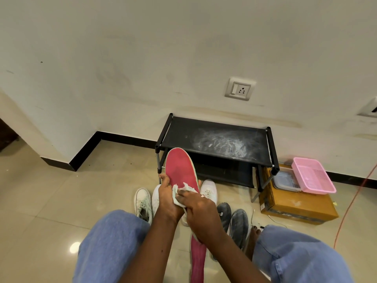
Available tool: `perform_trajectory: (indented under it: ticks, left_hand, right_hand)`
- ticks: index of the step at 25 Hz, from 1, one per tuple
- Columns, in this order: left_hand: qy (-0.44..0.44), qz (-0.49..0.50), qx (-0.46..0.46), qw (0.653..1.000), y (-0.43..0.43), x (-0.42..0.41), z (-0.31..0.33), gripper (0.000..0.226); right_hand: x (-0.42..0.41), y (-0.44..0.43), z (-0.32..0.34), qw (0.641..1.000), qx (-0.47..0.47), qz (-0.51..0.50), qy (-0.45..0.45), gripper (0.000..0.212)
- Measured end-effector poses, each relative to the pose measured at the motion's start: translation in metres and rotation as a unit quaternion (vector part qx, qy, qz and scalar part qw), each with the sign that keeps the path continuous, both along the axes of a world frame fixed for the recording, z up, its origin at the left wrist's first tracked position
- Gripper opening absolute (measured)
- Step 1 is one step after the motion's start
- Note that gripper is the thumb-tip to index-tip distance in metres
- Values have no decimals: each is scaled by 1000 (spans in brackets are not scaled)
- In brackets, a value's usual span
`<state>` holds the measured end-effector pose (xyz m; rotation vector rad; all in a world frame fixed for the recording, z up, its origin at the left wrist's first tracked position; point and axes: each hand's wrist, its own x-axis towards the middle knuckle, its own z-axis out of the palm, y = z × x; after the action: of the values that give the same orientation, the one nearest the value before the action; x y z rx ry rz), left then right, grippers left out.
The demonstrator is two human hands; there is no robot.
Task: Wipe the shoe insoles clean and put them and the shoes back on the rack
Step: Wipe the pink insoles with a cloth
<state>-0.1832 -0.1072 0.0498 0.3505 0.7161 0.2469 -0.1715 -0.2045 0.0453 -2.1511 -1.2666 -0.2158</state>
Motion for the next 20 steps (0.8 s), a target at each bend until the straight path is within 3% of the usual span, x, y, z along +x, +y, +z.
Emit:
perform_trajectory:
  ticks: [2, 7, 9, 15, 20]
  left_hand:
    - [-19, -3, -20, 1000, -2, 2, 0, 65]
    - [-16, 9, 6, 1000, -8, 5, 4, 66]
    - [-11, 9, 14, 1000, -6, 5, 2, 65]
    - [-30, 28, -3, 999, 6, 5, -11, 66]
    - [-96, 31, -44, 994, 5, 7, -10, 65]
  right_hand:
    - [3, -6, -2, 999, -39, 2, 4, 34]
    - [15, 4, 0, 988, -103, -111, 16, 45]
    - [11, 7, -1, 988, -85, -117, 59, 45]
    - [-7, -10, -15, 995, 60, -44, 61, 24]
    - [2, -18, -15, 997, 42, -68, -2, 28]
